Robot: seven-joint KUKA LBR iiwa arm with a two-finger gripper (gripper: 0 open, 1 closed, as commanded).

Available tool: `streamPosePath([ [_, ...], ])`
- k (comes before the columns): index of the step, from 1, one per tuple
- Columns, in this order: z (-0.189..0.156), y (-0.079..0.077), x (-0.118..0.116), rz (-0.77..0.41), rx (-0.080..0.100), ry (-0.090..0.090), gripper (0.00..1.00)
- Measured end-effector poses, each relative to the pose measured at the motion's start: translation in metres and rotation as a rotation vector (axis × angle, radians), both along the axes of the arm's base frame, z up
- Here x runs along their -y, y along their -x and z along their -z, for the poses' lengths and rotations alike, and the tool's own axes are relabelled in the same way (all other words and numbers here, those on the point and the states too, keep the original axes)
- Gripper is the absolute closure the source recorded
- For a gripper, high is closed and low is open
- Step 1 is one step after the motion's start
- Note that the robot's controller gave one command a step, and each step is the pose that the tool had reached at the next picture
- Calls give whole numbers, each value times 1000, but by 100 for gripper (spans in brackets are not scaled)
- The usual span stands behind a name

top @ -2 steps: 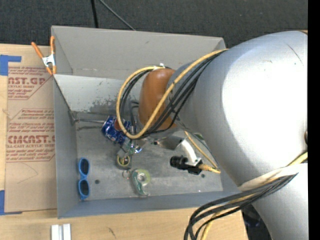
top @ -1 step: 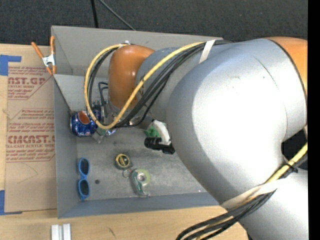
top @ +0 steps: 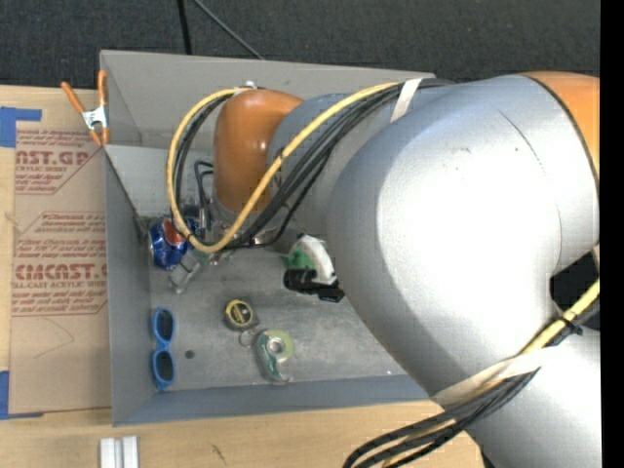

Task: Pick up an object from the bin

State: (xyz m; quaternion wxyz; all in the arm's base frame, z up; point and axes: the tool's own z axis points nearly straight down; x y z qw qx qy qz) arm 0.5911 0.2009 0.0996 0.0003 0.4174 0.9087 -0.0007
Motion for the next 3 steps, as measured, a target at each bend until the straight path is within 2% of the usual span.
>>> streamPosePath([
  [1,33,79,52,-89,-11,2,0],
  [2,30,76,49,-91,-2,-2,100],
  [3,-70,98,66,-88,4,-2,100],
])
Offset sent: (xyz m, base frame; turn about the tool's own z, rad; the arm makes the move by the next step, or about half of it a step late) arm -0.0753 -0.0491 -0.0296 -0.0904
